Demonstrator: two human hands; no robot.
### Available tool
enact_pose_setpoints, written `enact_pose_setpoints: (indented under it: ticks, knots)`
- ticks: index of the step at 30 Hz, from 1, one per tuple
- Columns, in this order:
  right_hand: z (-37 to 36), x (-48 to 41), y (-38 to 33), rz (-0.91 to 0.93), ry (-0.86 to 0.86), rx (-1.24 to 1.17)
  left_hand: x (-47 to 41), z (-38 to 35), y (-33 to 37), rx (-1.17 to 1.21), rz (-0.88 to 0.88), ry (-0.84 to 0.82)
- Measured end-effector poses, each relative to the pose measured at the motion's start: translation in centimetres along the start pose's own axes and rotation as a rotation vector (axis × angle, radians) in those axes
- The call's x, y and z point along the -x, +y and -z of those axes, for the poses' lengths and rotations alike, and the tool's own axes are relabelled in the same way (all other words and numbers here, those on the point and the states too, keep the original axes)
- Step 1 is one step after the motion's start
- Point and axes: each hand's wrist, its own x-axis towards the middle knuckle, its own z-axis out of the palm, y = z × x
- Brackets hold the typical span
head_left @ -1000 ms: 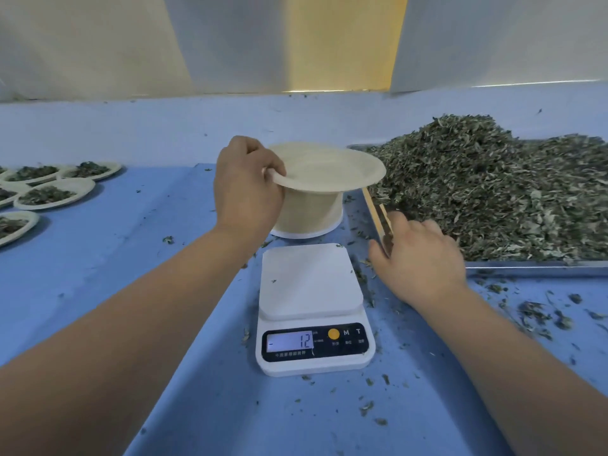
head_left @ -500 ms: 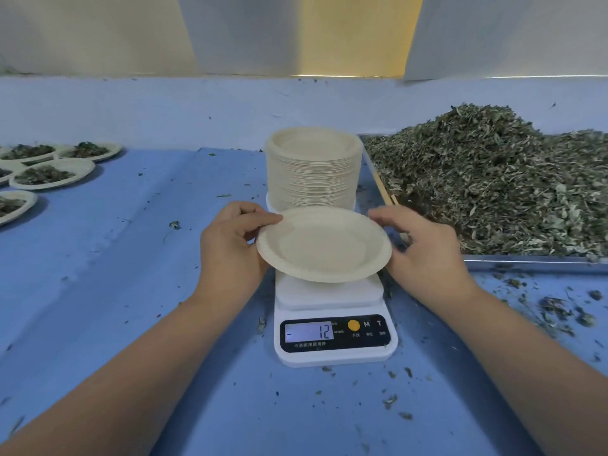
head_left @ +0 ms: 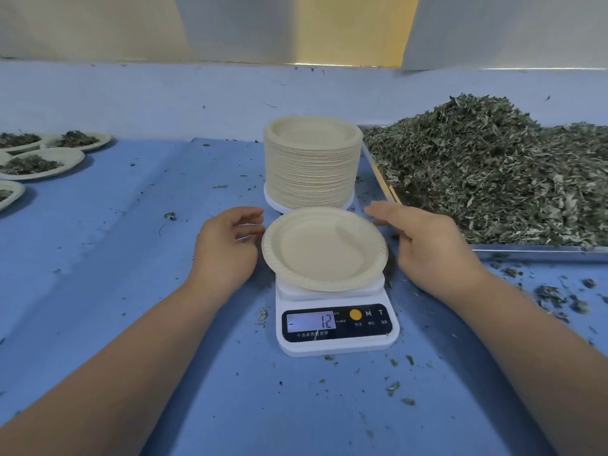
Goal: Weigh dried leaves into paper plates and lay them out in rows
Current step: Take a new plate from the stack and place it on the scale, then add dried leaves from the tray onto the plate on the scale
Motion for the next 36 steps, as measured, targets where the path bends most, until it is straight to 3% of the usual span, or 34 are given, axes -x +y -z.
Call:
enact_pose_setpoints:
  ticks: [4,7,11,13,16,19,23,27,31,33,34,36]
  knots:
    - [1.0,0.0,0.8,-0.061,0.085,-0.040,0.3,-0.1,0.8,0.349,0.132,0.046]
    - [2.3,-0.9,2.2,-0.205,0.159,0.213,0.9,-0.9,1.5,0.526,0.231,0.008]
    - [3.9,-2.7,4.3,-0.567,-0.067,0.279,1.0,-1.6,1.7,0.560,0.306,-0.080]
    - [4.5,-3.7,4.6,-0.599,-0.144,0.319,1.0,-1.6,1.6,0.520,0.299,-0.098]
    - [5.1,-4.8,5.2,-0.704,-0.276,0.585,0.9,-1.6,1.6,0.469,0.291,-0.080]
    - [5.0,-5.2,5.8,-0.843,-0.522,0.658,0.9,-1.6,1.4,0.464,0.285,-0.076]
    - [4.5,-5.7,4.5,-0.822,-0.550,0.563,0.7,-1.7,0.8,0.463,0.291,-0.068]
    - [3.7,-6.0,2.6,-0.667,-0.543,0.520,0.6,-1.7,0.7,0.449,0.286,-0.060]
    - [3.6,-5.4,1.8,-0.450,-0.267,0.458,0.5,-1.7,0.6,0.452,0.282,-0.054]
    - [4.0,-5.3,2.4,-0.376,-0.055,0.597,0.5,-1.7,0.6,0.458,0.286,-0.054]
    - [4.2,-5.3,3.0,-0.395,-0.021,0.712,0.4,-1.8,0.6,0.463,0.289,-0.054]
    - [4.7,-5.4,4.3,-0.607,-0.162,0.826,0.5,-1.8,0.7,0.463,0.295,-0.051]
